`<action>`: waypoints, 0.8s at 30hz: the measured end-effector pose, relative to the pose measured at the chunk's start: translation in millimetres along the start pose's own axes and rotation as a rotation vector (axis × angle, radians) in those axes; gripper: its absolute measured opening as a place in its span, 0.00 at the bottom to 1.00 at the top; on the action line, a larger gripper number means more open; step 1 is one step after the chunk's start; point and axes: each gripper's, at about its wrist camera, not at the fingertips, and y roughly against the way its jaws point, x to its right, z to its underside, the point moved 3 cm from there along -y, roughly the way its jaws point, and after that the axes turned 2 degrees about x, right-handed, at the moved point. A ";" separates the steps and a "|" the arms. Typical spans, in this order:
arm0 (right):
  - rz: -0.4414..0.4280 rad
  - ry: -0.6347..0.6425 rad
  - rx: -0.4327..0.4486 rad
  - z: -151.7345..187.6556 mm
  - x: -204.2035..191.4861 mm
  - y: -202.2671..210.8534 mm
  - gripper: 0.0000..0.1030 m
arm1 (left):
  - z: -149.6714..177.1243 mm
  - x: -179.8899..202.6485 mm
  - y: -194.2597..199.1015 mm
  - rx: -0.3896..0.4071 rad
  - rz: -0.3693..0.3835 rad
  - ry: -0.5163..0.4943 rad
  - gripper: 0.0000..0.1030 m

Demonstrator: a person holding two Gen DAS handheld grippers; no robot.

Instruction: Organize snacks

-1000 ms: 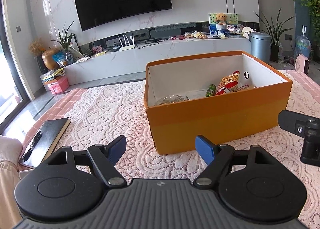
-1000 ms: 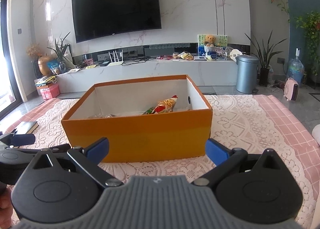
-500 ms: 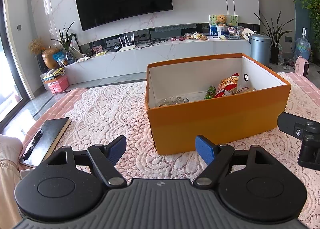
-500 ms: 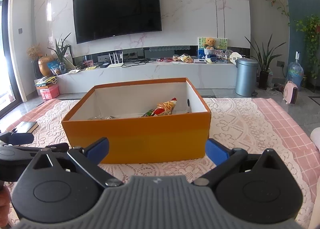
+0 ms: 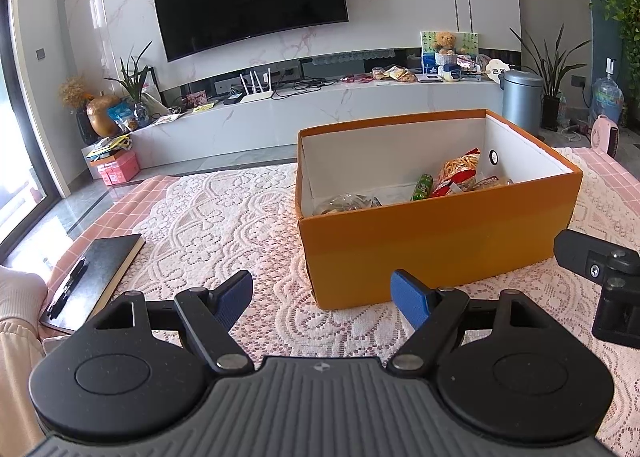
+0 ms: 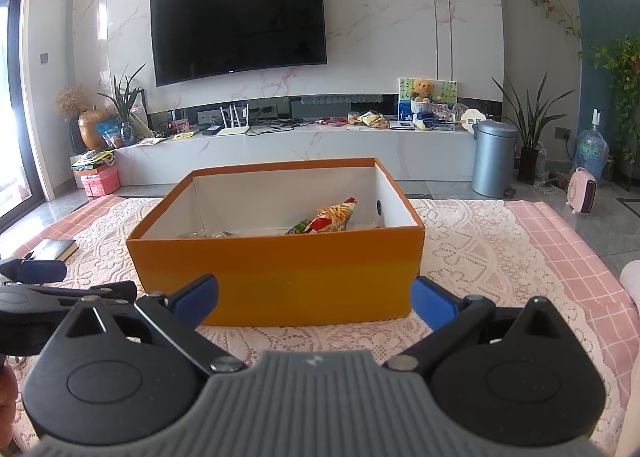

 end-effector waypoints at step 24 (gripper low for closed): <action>-0.005 0.043 0.007 -0.4 -3.3 6.1 0.96 | -3.1 -1.0 7.3 0.008 -0.013 0.007 0.90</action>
